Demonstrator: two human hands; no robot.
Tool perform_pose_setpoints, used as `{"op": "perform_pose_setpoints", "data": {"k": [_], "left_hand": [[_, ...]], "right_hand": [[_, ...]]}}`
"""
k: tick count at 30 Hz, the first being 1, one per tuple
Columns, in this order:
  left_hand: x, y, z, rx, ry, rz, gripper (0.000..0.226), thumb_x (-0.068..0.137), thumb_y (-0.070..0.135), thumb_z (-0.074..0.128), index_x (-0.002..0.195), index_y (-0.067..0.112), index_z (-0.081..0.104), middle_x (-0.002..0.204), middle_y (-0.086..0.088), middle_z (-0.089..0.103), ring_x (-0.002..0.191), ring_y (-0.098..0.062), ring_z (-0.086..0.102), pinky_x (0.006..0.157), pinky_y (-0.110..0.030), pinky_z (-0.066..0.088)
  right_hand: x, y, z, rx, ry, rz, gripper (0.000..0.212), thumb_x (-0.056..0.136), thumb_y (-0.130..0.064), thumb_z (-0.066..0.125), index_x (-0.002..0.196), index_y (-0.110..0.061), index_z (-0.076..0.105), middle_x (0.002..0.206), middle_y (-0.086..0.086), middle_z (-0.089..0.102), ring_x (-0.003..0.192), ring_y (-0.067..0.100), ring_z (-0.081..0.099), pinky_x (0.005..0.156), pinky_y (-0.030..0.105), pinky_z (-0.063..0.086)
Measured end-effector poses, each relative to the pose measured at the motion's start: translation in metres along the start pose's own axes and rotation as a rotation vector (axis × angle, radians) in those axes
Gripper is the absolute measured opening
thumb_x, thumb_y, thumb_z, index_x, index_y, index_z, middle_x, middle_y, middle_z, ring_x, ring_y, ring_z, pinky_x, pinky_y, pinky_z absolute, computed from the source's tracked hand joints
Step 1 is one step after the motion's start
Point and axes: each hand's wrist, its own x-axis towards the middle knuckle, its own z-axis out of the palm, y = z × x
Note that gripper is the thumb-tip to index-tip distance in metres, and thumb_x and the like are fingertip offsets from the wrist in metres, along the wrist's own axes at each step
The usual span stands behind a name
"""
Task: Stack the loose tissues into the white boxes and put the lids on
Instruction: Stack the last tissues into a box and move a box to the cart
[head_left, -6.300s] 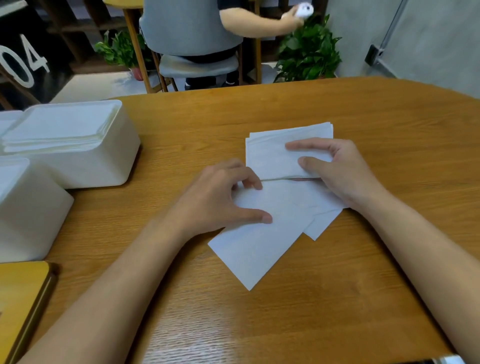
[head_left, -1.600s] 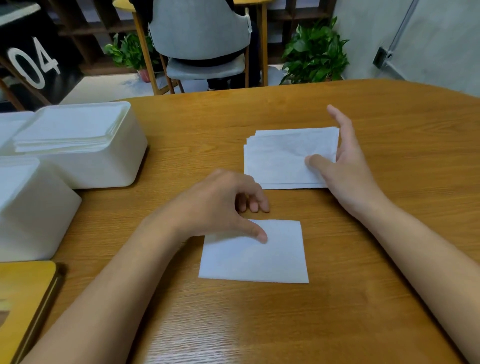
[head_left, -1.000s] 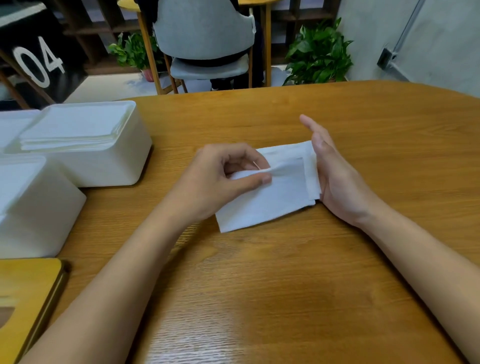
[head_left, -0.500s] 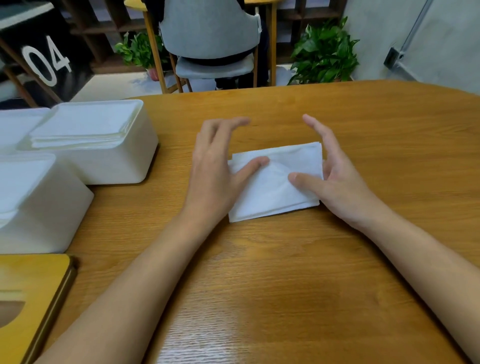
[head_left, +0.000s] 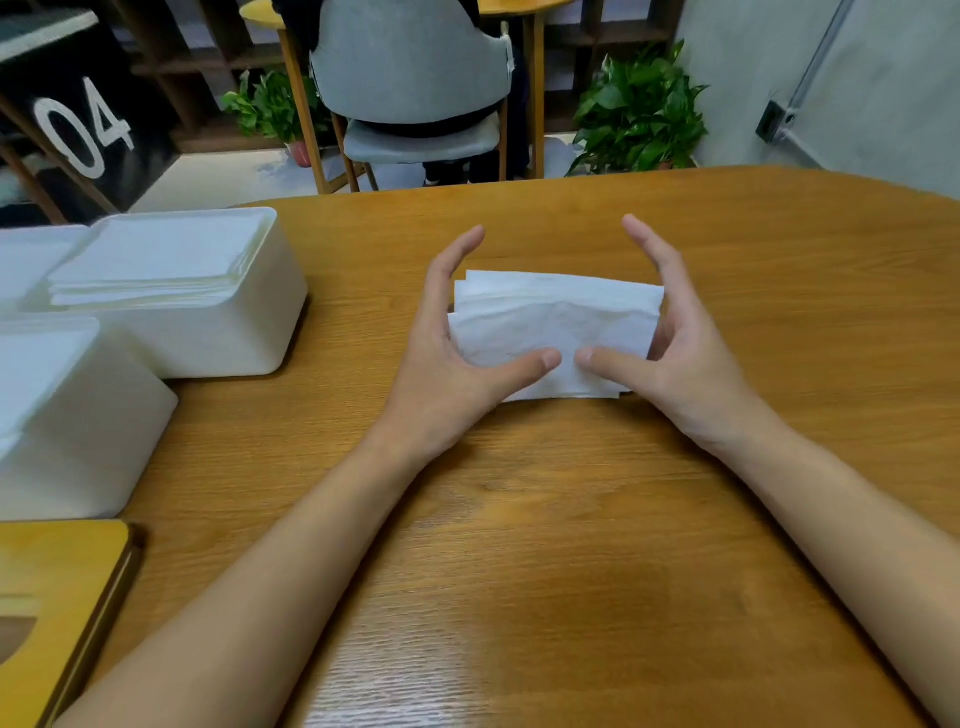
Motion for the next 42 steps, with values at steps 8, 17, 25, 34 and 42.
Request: {"op": "perform_pose_setpoints", "data": {"k": [8, 17, 25, 34, 42], "left_hand": [[-0.001, -0.006, 0.002, -0.105, -0.016, 0.066, 0.092, 0.075, 0.006, 0.093, 0.152, 0.019, 0.044, 0.104, -0.010, 0.071, 0.095, -0.018, 0.068, 0.086, -0.028, 0.055], [0.003, 0.004, -0.017, -0.253, -0.112, -0.049, 0.088, 0.097, -0.007, 0.066, 0.160, 0.038, 0.024, 0.112, -0.016, 0.072, 0.097, -0.030, 0.073, 0.079, -0.042, 0.063], [0.001, 0.009, -0.045, -0.152, -0.153, -0.099, 0.034, 0.105, 0.007, 0.062, 0.133, 0.022, 0.054, 0.097, 0.000, 0.068, 0.076, -0.012, 0.063, 0.059, -0.025, 0.050], [-0.027, 0.042, -0.132, 0.058, -0.055, -0.069, 0.022, 0.105, 0.019, 0.064, 0.116, 0.033, 0.077, 0.109, 0.013, 0.072, 0.083, -0.004, 0.058, 0.070, -0.022, 0.043], [-0.055, 0.054, -0.235, 0.127, 0.003, -0.114, 0.027, 0.102, 0.019, 0.069, 0.123, 0.036, 0.074, 0.127, 0.012, 0.068, 0.109, -0.011, 0.066, 0.082, -0.021, 0.052]], "right_hand": [[0.000, 0.006, 0.002, -0.078, -0.062, -0.083, 0.106, 0.082, -0.003, 0.082, 0.164, -0.027, 0.019, 0.099, 0.018, 0.077, 0.092, 0.028, 0.075, 0.091, 0.033, 0.057], [0.000, -0.006, 0.002, -0.064, 0.073, 0.015, 0.086, 0.089, -0.007, 0.079, 0.158, -0.031, 0.035, 0.137, -0.031, 0.056, 0.113, -0.005, 0.065, 0.084, 0.016, 0.054], [-0.006, -0.024, 0.005, -0.018, -0.079, 0.108, 0.081, 0.085, -0.013, 0.077, 0.153, -0.041, 0.042, 0.133, -0.013, 0.069, 0.119, 0.016, 0.070, 0.091, 0.029, 0.060], [0.002, -0.066, 0.066, -0.068, -0.166, 0.034, 0.053, 0.087, 0.003, 0.077, 0.133, -0.022, 0.069, 0.128, 0.000, 0.071, 0.109, 0.016, 0.072, 0.091, 0.034, 0.062], [0.030, -0.096, 0.160, -0.094, -0.235, -0.006, 0.035, 0.088, -0.004, 0.080, 0.119, -0.021, 0.077, 0.118, 0.002, 0.076, 0.104, 0.024, 0.074, 0.090, 0.035, 0.062]]}}
